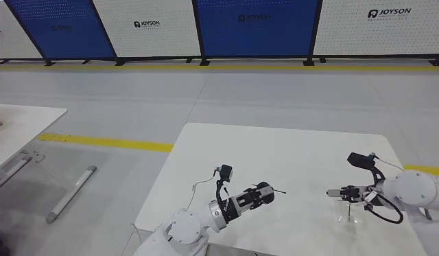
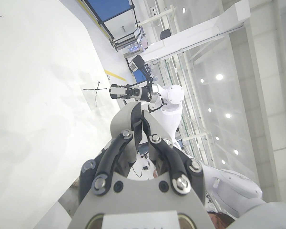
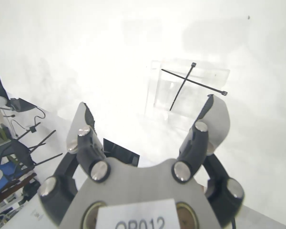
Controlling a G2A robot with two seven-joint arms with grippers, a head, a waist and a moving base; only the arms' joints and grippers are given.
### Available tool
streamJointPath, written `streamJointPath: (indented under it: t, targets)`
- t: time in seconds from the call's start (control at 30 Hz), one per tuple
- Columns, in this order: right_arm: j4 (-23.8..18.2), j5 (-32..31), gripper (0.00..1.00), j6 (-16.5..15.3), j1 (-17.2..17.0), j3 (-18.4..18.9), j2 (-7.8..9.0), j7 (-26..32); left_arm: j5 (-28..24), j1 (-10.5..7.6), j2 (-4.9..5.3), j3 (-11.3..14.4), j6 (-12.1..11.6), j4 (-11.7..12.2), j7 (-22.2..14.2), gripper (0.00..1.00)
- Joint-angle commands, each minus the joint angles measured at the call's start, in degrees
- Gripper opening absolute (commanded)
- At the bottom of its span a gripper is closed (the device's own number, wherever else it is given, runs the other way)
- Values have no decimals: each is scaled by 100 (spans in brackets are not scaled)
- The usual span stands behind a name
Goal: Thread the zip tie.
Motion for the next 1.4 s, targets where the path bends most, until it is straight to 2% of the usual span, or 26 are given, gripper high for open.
streamJointPath:
  t: [0.0,0.27,0.37,0.5,0.53,0.63,0.87,1.03,1.2,1.23,1.27,1.3,1.33,1.37]
  targets:
    - [-5,-4,100,25,-7,14,-2,0,0,0,0,0,0,0,0,0]
    - [-5,-4,100,25,-7,14,-2,0,0,0,0,0,0,0,0,0]
    - [-32,63,100,-147,-140,34,-3,-301,0,0,0,0,0,0,0,0]
    - [-214,72,100,-216,-317,209,46,-331,0,0,0,0,0,0,0,0]
    - [-263,82,100,-193,-376,269,61,-332,0,0,0,0,0,0,0,0]
    - [-493,-120,100,133,-579,426,109,-369,0,0,0,0,0,0,0,0]
    - [-524,-132,100,137,-595,427,112,-349,0,0,0,0,0,0,0,0]
    - [-582,-204,100,62,-779,451,123,-597,0,0,0,0,0,0,0,0]
    - [-509,-247,100,99,-721,403,116,-554,0,0,0,0,0,0,0,0]
    - [-484,-240,93,106,-705,395,112,-554,0,0,0,0,0,0,0,0]
    - [-466,-232,75,114,-694,399,112,-553,0,0,0,0,0,0,0,0]
    - [-460,-233,65,113,-690,405,113,-549,0,0,0,0,0,0,0,0]
    - [-459,-235,49,113,-689,414,115,-543,0,0,0,0,0,0,0,0]
    - [-454,-242,48,131,-691,435,119,-529,0,0,0,0,0,0,0,0]
